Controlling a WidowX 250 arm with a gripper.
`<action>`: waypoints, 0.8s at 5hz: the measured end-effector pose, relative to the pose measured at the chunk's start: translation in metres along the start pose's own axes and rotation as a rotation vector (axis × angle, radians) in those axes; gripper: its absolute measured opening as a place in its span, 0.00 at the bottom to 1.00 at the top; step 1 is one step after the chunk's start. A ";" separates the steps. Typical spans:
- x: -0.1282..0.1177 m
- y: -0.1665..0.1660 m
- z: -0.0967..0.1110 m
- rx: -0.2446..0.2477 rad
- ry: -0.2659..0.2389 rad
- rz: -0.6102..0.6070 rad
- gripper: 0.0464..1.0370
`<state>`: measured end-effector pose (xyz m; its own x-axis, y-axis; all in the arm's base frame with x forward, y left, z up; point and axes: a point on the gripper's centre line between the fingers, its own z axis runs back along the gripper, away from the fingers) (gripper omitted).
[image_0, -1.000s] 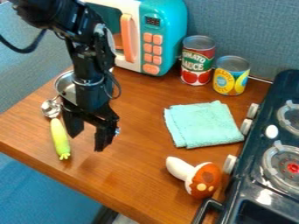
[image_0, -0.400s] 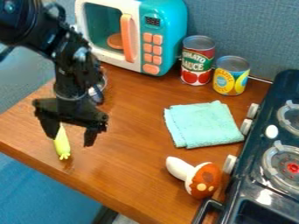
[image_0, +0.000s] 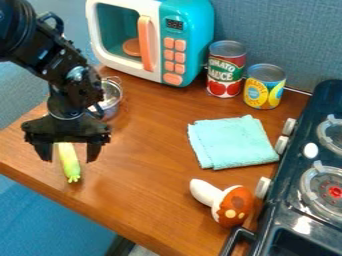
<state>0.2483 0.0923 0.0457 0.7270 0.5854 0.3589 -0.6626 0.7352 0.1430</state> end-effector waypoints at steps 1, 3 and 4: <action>0.005 0.004 -0.002 -0.005 -0.019 0.087 0.96; 0.006 0.017 -0.023 -0.009 -0.003 0.208 0.96; 0.009 0.017 -0.039 -0.028 -0.008 0.298 0.96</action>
<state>0.2505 0.1227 0.0156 0.4997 0.7744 0.3881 -0.8414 0.5404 0.0050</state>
